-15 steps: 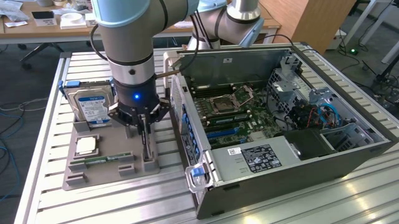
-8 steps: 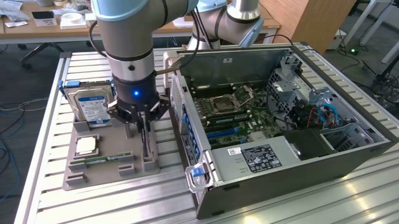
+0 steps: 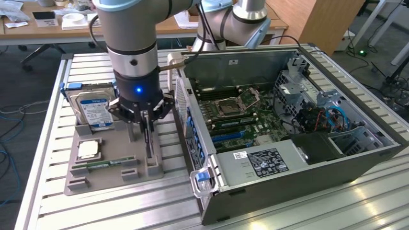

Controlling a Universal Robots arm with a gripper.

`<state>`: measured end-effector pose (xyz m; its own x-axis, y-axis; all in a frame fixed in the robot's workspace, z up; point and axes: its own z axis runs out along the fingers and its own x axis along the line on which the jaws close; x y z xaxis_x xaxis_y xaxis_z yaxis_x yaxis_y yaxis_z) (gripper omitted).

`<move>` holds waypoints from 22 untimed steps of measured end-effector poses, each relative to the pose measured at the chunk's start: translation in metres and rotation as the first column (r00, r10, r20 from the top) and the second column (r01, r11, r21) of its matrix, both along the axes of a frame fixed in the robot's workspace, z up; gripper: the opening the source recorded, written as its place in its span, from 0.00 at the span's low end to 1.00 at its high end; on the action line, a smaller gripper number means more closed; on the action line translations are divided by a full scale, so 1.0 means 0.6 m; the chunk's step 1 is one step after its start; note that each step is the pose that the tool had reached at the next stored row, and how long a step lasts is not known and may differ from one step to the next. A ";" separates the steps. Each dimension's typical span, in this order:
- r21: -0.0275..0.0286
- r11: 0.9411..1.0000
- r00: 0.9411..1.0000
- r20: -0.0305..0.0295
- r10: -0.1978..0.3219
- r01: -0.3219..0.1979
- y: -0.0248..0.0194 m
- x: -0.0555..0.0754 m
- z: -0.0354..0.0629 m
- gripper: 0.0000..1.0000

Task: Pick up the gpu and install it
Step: 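Pick up the gpu and move the gpu toward the slot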

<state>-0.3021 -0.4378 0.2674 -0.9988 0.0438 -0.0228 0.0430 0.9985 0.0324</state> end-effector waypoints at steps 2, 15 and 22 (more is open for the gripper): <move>0.000 1.000 1.000 0.000 0.000 0.000 0.0000 0.000 0.006 0.26; 0.000 1.000 1.000 0.000 0.000 0.000 0.0000 0.000 0.051 0.26; 0.000 1.000 1.000 0.000 0.000 0.000 0.0000 0.000 0.074 0.26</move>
